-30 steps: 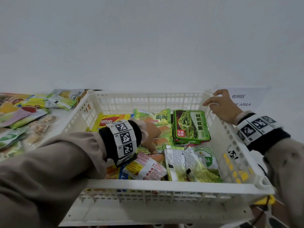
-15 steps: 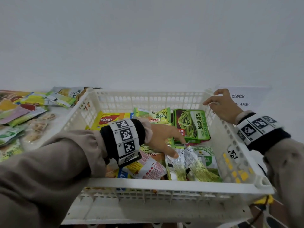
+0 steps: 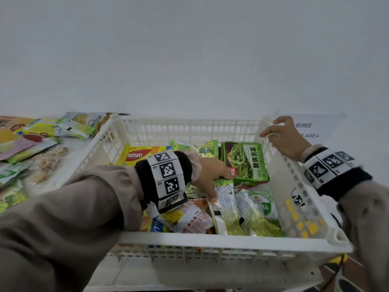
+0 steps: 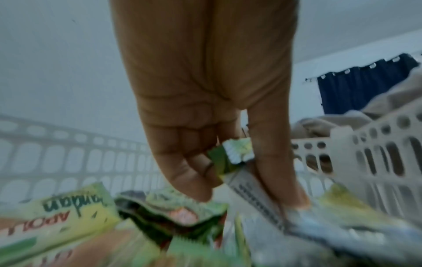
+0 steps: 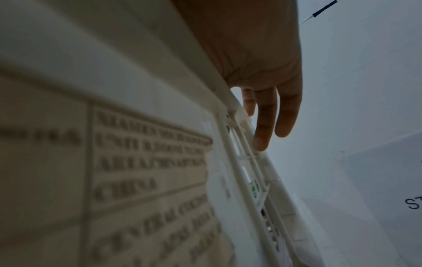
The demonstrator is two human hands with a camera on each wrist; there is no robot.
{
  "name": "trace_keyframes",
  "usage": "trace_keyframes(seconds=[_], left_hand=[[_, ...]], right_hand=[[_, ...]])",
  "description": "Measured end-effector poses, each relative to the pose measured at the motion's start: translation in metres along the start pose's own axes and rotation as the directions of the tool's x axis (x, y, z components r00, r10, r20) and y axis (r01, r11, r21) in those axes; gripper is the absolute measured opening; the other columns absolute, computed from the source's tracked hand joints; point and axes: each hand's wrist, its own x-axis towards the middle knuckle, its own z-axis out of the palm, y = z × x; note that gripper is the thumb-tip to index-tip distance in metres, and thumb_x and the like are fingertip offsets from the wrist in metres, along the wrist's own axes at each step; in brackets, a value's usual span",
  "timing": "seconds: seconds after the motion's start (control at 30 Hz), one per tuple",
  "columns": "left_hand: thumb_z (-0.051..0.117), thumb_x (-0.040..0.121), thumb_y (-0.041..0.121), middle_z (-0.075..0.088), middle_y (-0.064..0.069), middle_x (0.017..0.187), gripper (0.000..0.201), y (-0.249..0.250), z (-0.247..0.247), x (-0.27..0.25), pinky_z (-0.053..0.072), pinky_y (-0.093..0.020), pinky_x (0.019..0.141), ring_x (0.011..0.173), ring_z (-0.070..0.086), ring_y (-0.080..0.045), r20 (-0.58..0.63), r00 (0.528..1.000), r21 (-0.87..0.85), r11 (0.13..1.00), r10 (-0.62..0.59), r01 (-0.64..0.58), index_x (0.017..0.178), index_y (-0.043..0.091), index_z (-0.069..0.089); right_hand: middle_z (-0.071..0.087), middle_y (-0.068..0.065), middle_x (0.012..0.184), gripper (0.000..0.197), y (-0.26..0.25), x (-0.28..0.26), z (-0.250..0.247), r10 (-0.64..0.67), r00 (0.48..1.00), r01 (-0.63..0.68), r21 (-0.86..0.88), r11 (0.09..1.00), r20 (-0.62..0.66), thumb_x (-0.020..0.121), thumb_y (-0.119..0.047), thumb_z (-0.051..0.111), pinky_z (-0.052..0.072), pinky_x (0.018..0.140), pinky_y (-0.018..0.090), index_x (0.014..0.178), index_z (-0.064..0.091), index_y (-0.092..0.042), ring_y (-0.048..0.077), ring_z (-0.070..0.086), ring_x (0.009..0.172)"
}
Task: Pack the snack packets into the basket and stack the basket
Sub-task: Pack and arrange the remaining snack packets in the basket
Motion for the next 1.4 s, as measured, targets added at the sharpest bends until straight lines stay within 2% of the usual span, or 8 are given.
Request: trace_keyframes(seconds=[0.1,0.37,0.53,0.73,0.87,0.97,1.13,1.4], left_hand=[[0.071,0.077,0.016,0.05,0.006,0.082,0.034,-0.008,-0.015,-0.011,0.037,-0.02,0.066,0.068,0.045,-0.004,-0.082,0.996,-0.129,0.991,0.035,-0.046,0.106,0.003,0.059],[0.074,0.073,0.013,0.052,0.012,0.079,0.036,-0.057,-0.051,-0.044,0.036,-0.024,0.064,0.07,0.046,-0.01,-0.496,0.864,-0.273,0.96,-0.09,-0.056,0.076,0.035,0.045],[0.069,0.073,-0.003,0.058,0.002,0.11,0.04,-0.073,-0.026,-0.036,0.042,-0.027,0.079,0.097,0.055,-0.003,-0.101,0.989,-0.315,0.946,-0.106,0.07,0.093,0.028,0.054],[0.056,0.076,-0.012,0.024,0.002,0.15,0.084,-0.1,-0.034,-0.038,0.035,-0.046,0.106,0.135,0.033,-0.023,0.248,0.94,-0.081,0.962,-0.233,0.26,0.133,0.043,0.032],[0.043,0.083,-0.003,0.03,0.007,0.146,0.071,-0.117,-0.032,-0.029,0.051,-0.029,0.079,0.112,0.054,-0.017,-0.017,0.894,0.055,0.892,-0.449,0.449,0.137,0.041,0.033],[0.052,0.09,0.014,0.036,-0.005,0.143,0.055,-0.115,-0.028,-0.011,0.037,-0.037,0.104,0.126,0.041,-0.021,-0.238,0.866,-0.103,0.898,-0.439,0.427,0.141,0.021,0.03],[0.053,0.089,0.041,0.049,-0.001,0.131,0.049,-0.093,-0.021,0.016,0.04,-0.035,0.101,0.117,0.049,-0.02,-0.189,0.893,-0.119,0.912,-0.409,0.393,0.133,0.022,0.043],[0.063,0.085,0.035,0.058,-0.004,0.121,0.047,-0.091,-0.029,0.032,0.045,-0.027,0.083,0.102,0.057,-0.02,-0.211,0.86,-0.068,0.885,-0.465,0.461,0.125,0.015,0.05]], right_hand=[[0.02,-0.007,0.117,0.023,0.001,0.0,0.0,0.001,1.0,-0.001,0.014,1.0,0.002,0.095,-0.005,0.039,0.047,0.085,0.041,0.093,0.059,-0.016,0.033,0.055,0.089],[0.025,-0.003,0.12,0.031,0.0,0.001,0.001,-0.012,1.0,0.013,0.059,0.998,-0.002,0.094,-0.004,0.038,0.041,0.078,0.034,0.08,0.054,-0.026,0.028,0.053,0.087],[0.02,-0.006,0.117,0.023,0.002,0.001,0.001,-0.001,1.0,0.001,0.043,0.999,-0.006,0.095,-0.005,0.039,0.041,0.076,0.033,0.093,0.061,-0.013,0.026,0.052,0.087],[0.019,-0.007,0.118,0.023,0.001,0.0,0.0,-0.001,1.0,0.001,0.033,0.999,-0.001,0.095,-0.006,0.039,0.041,0.076,0.034,0.094,0.06,-0.014,0.025,0.052,0.085],[0.02,-0.006,0.118,0.025,0.001,0.0,0.0,-0.003,1.0,0.003,0.02,1.0,-0.001,0.095,-0.005,0.038,0.04,0.077,0.033,0.1,0.063,-0.01,0.025,0.052,0.085],[0.019,-0.006,0.118,0.024,0.0,0.0,-0.001,-0.007,1.0,0.007,0.014,1.0,-0.001,0.095,-0.005,0.039,0.039,0.078,0.032,0.099,0.062,-0.01,0.025,0.051,0.086],[0.019,-0.006,0.118,0.025,-0.001,0.0,-0.001,-0.001,1.0,0.001,0.014,1.0,0.0,0.095,-0.004,0.039,0.042,0.08,0.035,0.102,0.063,-0.007,0.026,0.051,0.086],[0.02,-0.007,0.118,0.023,-0.001,-0.001,-0.001,-0.005,1.0,0.005,0.017,1.0,-0.005,0.095,-0.005,0.039,0.041,0.076,0.033,0.095,0.061,-0.012,0.027,0.052,0.086]])
